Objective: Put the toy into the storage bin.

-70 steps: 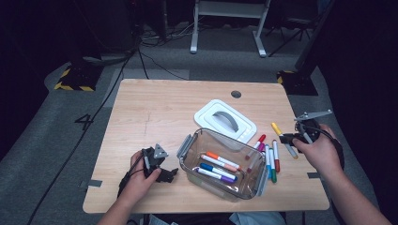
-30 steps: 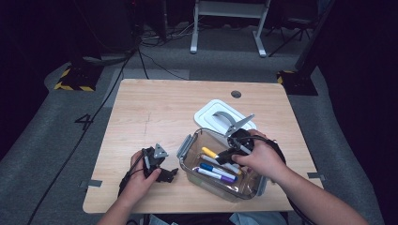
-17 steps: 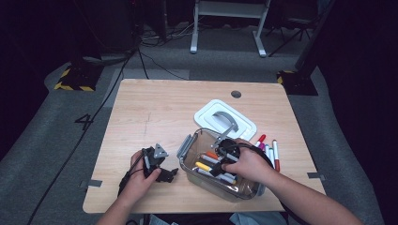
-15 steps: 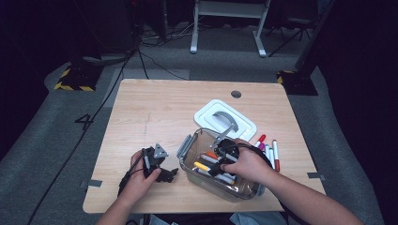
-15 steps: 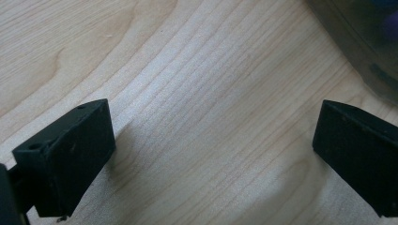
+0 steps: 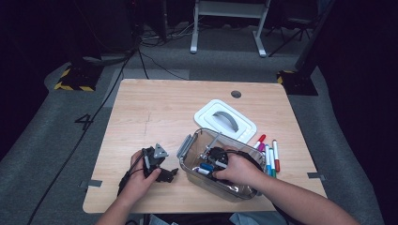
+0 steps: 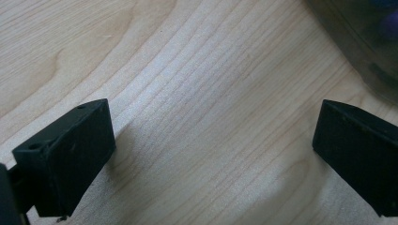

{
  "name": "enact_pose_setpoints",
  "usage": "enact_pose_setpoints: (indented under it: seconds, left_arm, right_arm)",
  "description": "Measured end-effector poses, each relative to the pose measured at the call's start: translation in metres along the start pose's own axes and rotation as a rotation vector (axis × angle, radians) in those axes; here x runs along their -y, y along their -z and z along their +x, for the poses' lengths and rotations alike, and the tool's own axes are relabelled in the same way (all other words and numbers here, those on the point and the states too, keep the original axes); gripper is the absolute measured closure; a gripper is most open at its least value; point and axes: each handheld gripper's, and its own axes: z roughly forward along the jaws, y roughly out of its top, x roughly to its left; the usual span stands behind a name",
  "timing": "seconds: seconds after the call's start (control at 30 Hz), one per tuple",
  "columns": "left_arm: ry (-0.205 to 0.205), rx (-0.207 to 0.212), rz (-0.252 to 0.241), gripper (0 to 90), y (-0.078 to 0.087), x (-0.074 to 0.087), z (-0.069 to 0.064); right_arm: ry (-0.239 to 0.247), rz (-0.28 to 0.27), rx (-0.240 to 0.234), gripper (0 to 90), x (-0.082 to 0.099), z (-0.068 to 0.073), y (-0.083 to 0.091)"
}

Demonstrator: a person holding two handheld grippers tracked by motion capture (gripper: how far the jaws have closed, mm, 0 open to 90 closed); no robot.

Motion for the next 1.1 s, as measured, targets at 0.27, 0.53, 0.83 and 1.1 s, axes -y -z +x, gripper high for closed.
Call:
enact_pose_setpoints:
  seconds: [0.27, 0.53, 0.83, 1.1]
  left_arm:
    - [0.000, 0.002, 0.000, 0.0, 0.000, 0.000, 0.000]
    - [0.000, 0.002, 0.000, 0.0, 0.000, 0.000, 0.000]
    - [-0.004, 0.001, 0.001, 0.0, 0.000, 0.000, 0.000]
    - [-0.004, 0.001, 0.000, 0.0, 0.000, 0.000, 0.000]
  right_arm:
    - [-0.014, -0.045, 0.007, 62.8, 0.002, -0.003, -0.005]
    - [-0.005, -0.246, 0.105, 60.8, 0.002, -0.005, 0.046]
    - [-0.065, -0.412, 0.207, 59.8, 0.031, -0.016, 0.109]
    - [-0.197, -0.495, 0.324, 59.8, 0.078, -0.045, 0.149]
